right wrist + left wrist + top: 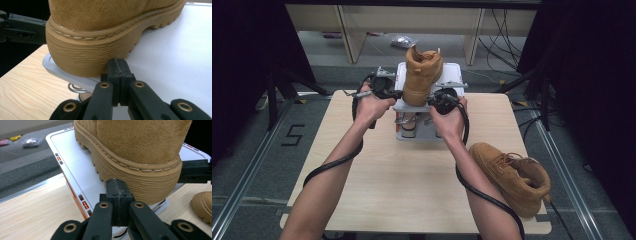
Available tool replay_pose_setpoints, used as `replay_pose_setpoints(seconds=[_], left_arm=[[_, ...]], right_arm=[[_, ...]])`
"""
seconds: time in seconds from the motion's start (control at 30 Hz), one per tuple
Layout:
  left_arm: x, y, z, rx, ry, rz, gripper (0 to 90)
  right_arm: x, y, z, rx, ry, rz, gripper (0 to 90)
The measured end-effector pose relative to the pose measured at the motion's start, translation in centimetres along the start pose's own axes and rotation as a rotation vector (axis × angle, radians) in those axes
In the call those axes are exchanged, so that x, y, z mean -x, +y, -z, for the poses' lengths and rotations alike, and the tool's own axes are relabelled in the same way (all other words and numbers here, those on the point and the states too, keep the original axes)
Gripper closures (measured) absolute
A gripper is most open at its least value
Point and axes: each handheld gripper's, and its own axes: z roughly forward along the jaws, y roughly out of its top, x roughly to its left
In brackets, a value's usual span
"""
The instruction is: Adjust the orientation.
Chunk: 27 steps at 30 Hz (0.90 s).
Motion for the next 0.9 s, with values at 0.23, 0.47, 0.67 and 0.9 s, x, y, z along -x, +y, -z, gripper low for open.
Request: replay_pose_setpoints(seconds=[0.23, 0.47, 0.67, 0.9], left_arm=[[0.0, -0.1, -0.3, -0.013, -0.001, -0.003, 90.0], [0.4, -0.1, -0.4, -0.017, -0.016, -0.009, 90.0], [-0.1, -0.5, -0.4, -0.024, -0.009, 0.004, 90.0], [-1.3, -0.4, 0.2, 0.012, 0.033, 0.019, 90.0]], right_arm=[[0.2, 0.0, -0.3, -0.004, -0.004, 0.004, 90.0], [0.5, 0.1, -0.6, -0.016, -0.027, 0.002, 90.0], [0.1, -0.1, -1.1, -0.022, -0.014, 0.013, 90.0], [0.0, 0.1, -0.5, 0.0, -0.018, 0.012, 90.0]])
